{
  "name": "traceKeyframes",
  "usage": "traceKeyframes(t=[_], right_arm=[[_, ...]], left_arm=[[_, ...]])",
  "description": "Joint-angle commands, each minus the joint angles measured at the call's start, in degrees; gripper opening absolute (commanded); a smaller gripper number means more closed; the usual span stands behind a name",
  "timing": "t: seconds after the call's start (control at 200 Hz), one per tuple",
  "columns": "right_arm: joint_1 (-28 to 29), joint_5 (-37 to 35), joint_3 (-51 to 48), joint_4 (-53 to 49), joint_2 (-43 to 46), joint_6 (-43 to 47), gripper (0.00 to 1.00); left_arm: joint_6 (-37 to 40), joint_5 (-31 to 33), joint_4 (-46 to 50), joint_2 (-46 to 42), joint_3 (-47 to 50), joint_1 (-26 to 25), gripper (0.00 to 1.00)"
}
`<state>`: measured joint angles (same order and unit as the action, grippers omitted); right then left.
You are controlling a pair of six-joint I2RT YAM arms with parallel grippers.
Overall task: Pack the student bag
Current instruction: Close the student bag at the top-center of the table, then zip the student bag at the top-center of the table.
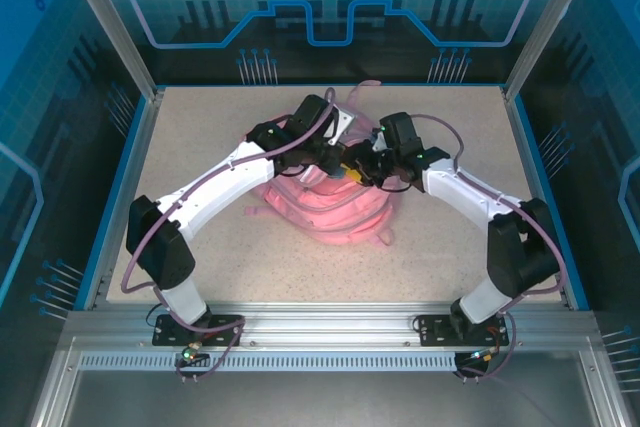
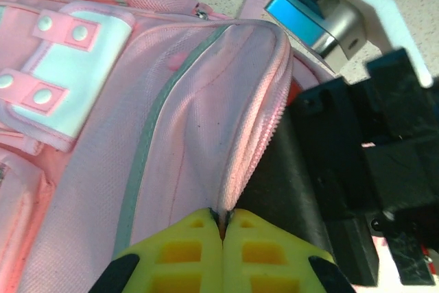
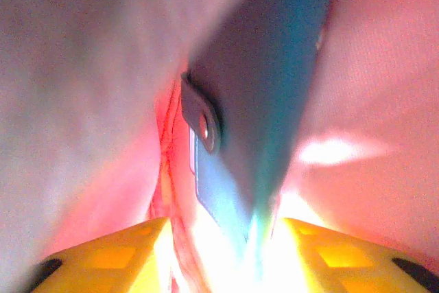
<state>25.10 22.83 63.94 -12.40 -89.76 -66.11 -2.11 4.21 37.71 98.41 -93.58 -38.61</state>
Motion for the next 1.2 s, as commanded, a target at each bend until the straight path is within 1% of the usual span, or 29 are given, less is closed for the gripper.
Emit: traceKeyframes(t=[0.0, 0.055, 0.115, 0.155, 0.25, 0.275, 0.355, 0.445, 0.58, 0.66, 0.725, 0.775, 0.83, 0.925, 1.031, 1.191], right_arm=[[-1.02, -0.88, -5.0, -3.5, 8.36, 3.04, 0.46], [-2.08, -1.74, -7.81, -6.88, 12.1, 4.36, 0.46], [-2.68, -3.52, -10.3, -10.86, 16.16, 6.02, 0.48], [-2.73, -5.44, -11.5, -13.62, 18.69, 7.5, 0.49], [-1.64, -10.64, -12.61, -19.43, 23.57, 11.26, 0.55], [-0.9, -12.26, -12.28, -21.03, 24.33, 12.49, 0.56], [2.64, -18.2, -10.18, -25.73, 25.03, 15.55, 0.6], [9.06, -25.59, -6.36, -29.19, 23.18, 16.61, 0.62], [20.63, -35.9, 1.45, -31.91, 15.53, 13.5, 0.6], [27.68, -40.77, 6.66, -31.59, 9.19, 10.36, 0.55], [31.76, -43.15, 10.78, -31.8, 4.02, 7.62, 0.52], [34.3, -45.0, 13.47, -31.9, 0.23, 5.6, 0.47], [36.05, -46.26, 15.89, -31.87, -3.14, 3.99, 0.43], [37.73, -48.74, 19.17, -32.9, -7.91, 0.82, 0.41], [37.84, -49.31, 20.91, -32.41, -11.6, -1.74, 0.39], [37.65, -51.4, 24.16, -32.62, -15.51, -2.86, 0.33]], left_arm=[[-3.68, -4.1, -3.74, -0.96, 0.19, 0.51, 0.02], [-4.43, -6.25, -3.99, -0.72, 0.41, 0.68, 0.05], [-5.55, -8.86, -3.88, -0.33, 0.33, 0.77, 0.11], [-6.58, -9.91, -3.94, -0.3, 0.49, 0.92, 0.2], [-10.44, -11.8, -3.83, -1.26, 1.56, 1.98, 0.46], [-11.55, -12.44, -4.0, -1.74, 2.08, 2.53, 0.52], [-15.2, -13.94, -5.06, -4.33, 4.87, 4.53, 0.64], [-19.98, -14.02, -6.47, -8.55, 9.6, 7.61, 0.74], [-26.35, -12.31, -7.47, -16.35, 18.94, 13.54, 0.82], [-28.36, -10.09, -7.39, -21.22, 24.64, 16.61, 0.87], [-29.97, -9.48, -7.24, -24.77, 28.97, 19.58, 0.9], [-31.05, -9.49, -6.86, -27.3, 31.82, 21.96, 0.92], [-31.66, -9.46, -6.31, -29.45, 34.42, 24.48, 0.94], [-31.65, -10.1, -5.49, -32.28, 37.15, 27.87, 0.96], [-30.96, -10.4, -4.69, -33.97, 38.27, 29.4, 0.98], [-29.93, -11.73, -4.24, -34.63, 38.22, 30.33, 0.99]])
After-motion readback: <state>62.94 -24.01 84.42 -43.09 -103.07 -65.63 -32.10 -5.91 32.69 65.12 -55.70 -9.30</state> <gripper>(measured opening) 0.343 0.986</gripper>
